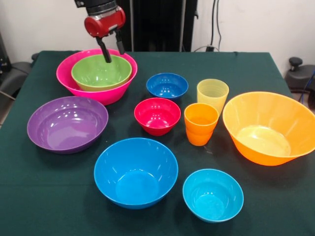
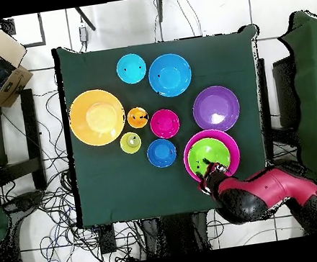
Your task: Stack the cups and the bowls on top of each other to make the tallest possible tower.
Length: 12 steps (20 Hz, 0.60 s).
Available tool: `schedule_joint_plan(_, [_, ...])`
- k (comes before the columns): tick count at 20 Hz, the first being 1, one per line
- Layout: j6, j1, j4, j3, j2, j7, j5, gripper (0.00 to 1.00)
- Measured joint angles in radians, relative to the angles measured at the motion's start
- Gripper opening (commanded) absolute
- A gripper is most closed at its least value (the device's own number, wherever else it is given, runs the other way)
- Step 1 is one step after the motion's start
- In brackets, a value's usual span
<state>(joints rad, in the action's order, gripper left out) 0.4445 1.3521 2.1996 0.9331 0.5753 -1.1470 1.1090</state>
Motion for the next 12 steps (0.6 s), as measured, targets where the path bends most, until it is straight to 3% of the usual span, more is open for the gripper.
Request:
schedule_joint_plan(8, [-0.006, -0.065, -0.118, -0.031, -0.12, 0.0, 0.042, 1.0])
schedule_joint_plan(12, [-0.044, -0.116, -0.184, -0.056, -0.166, 0.0, 0.146, 1.0])
